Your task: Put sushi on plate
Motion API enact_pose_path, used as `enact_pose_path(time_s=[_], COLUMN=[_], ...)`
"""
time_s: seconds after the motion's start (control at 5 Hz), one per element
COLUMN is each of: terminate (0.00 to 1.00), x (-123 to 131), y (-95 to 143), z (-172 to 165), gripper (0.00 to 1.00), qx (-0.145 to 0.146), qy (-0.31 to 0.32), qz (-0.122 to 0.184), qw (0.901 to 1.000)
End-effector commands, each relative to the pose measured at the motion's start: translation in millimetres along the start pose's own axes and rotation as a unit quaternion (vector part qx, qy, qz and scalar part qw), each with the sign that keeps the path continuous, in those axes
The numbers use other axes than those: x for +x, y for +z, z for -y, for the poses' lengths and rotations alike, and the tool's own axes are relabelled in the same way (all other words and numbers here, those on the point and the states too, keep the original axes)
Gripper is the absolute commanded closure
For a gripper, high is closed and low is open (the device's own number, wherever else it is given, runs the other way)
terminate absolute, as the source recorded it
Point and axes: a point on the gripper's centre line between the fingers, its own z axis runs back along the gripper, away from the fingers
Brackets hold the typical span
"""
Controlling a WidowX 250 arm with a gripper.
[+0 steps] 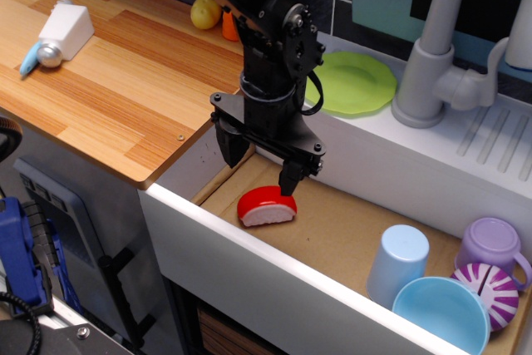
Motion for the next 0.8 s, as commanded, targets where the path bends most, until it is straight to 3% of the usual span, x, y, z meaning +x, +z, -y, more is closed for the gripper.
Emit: enact_pose_path(time_s=[0.0,0.2,0.4,0.6], terminate=[0.0,0.0,0.0,0.0], x=[0,3,4,6], y=[0,1,-5,-15], z=[0,-2,-4,-4], gripper=[0.0,0.0,0.0,0.0], qx=[0.0,0.003,-0.006,-0.017], qy=[0.0,-0.094,-0.17,-0.197], qz=[0.0,0.019,0.05,0.067], qw=[1.0,0.9954,0.9841,0.978])
